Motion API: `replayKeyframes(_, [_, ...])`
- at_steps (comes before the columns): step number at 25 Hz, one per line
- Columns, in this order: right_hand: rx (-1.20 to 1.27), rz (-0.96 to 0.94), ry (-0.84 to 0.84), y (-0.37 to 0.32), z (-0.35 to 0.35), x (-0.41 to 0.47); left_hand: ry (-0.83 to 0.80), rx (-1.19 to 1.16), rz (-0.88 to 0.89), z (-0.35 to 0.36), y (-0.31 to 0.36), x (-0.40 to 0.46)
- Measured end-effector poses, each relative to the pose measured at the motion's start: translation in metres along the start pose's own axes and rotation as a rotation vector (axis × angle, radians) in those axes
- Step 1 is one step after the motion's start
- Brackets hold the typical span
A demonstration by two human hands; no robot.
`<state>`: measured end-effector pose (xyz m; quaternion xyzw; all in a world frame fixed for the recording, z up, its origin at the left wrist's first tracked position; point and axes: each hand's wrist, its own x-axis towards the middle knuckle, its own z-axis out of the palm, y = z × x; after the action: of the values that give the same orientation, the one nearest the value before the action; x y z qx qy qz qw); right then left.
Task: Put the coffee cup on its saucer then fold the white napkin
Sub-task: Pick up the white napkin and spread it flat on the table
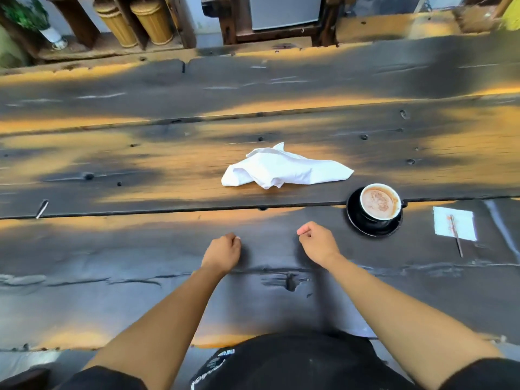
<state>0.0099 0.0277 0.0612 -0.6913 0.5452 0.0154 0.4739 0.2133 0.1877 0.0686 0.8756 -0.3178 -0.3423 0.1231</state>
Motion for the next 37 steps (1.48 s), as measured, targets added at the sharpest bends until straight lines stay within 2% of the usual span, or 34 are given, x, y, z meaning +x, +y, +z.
replayKeyframes(4, [0.008, -0.015, 0.09, -0.043, -0.006, 0.037, 0.001, -0.004, 0.038, -0.051, 0.008, 0.062])
replayKeyframes(8, [-0.076, -0.084, 0.207, -0.062, -0.025, 0.085, 0.104, -0.022, 0.094, -0.087, 0.035, 0.119])
replayKeyframes(14, [-0.297, -0.088, 0.318, -0.069, -0.066, 0.17, 0.178, -0.056, 0.256, -0.104, 0.084, 0.191])
replayKeyframes(17, [-0.392, -0.092, 0.412, -0.065, -0.076, 0.196, 0.105, -0.042, 0.291, -0.097, 0.103, 0.217])
replayKeyframes(19, [-0.462, -0.098, 0.347, -0.058, -0.079, 0.209, 0.006, 0.01, 0.347, -0.089, 0.114, 0.229])
replayKeyframes(21, [-0.55, -0.075, 0.266, -0.049, -0.079, 0.219, -0.026, 0.039, 0.377, -0.083, 0.12, 0.239])
replayKeyframes(29, [-0.532, 0.018, 0.215, -0.031, -0.086, 0.211, 0.114, -0.043, 0.221, -0.097, 0.117, 0.23])
replayKeyframes(34, [-0.676, -0.091, 0.298, -0.037, -0.093, 0.174, 0.134, -0.133, 0.23, -0.13, 0.109, 0.19])
replayKeyframes(37, [-0.644, -0.177, 0.352, -0.051, -0.099, 0.141, 0.221, -0.149, 0.275, -0.156, 0.096, 0.156])
